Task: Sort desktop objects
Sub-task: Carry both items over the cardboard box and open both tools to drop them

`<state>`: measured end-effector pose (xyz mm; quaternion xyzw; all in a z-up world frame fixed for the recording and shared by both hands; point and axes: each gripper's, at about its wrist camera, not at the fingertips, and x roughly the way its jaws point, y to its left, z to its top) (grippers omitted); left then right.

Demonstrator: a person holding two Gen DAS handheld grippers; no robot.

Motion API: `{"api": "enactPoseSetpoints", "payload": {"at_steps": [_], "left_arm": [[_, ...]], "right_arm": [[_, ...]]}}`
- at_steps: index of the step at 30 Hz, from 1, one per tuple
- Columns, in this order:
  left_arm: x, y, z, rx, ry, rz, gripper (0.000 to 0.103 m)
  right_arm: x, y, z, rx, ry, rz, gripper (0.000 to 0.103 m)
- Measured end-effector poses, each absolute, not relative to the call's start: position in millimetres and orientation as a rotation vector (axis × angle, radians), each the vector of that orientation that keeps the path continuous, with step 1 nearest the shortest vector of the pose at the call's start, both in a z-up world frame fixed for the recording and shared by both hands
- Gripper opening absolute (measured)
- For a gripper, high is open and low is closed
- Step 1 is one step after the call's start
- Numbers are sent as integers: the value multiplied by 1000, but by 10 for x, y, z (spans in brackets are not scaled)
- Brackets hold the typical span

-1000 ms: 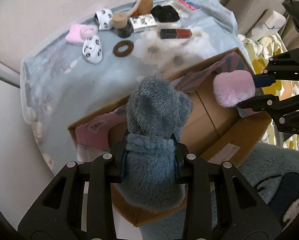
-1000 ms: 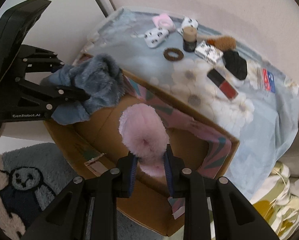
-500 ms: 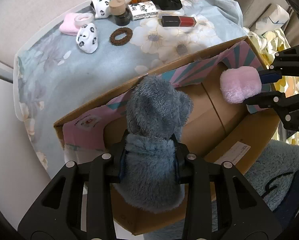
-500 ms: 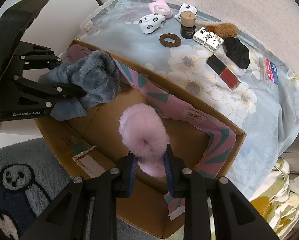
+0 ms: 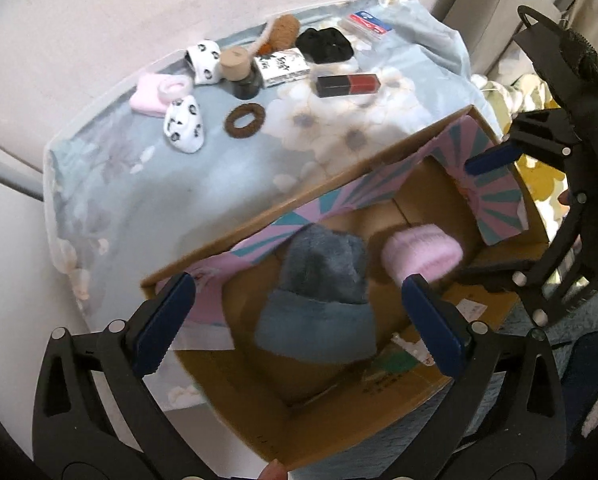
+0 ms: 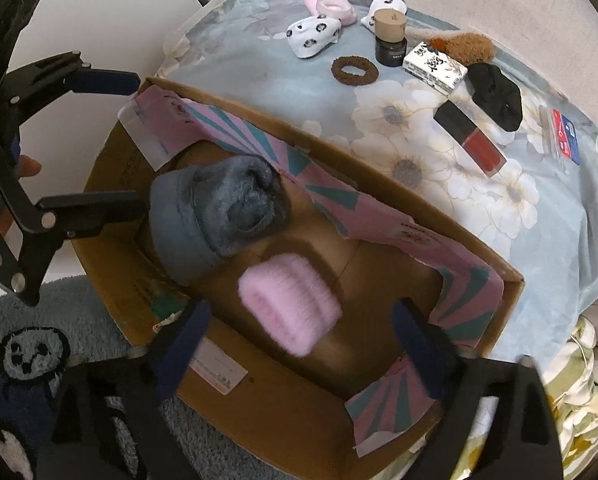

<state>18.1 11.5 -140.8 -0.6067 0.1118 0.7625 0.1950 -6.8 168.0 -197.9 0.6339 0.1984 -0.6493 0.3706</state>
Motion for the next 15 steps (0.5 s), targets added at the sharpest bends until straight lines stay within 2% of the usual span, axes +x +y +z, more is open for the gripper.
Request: {"api": "enactPoseSetpoints", "payload": {"at_steps": [5, 15], "left_arm": [[184, 87, -1383, -1700, 314, 2137, 103], [152, 0, -1215, -1660, 286, 2195, 103]], "right_arm": [[-120, 1696, -1950, 1614, 464, -1676, 103], [-83, 1712, -1745, 1624, 521, -1685, 103]]}}
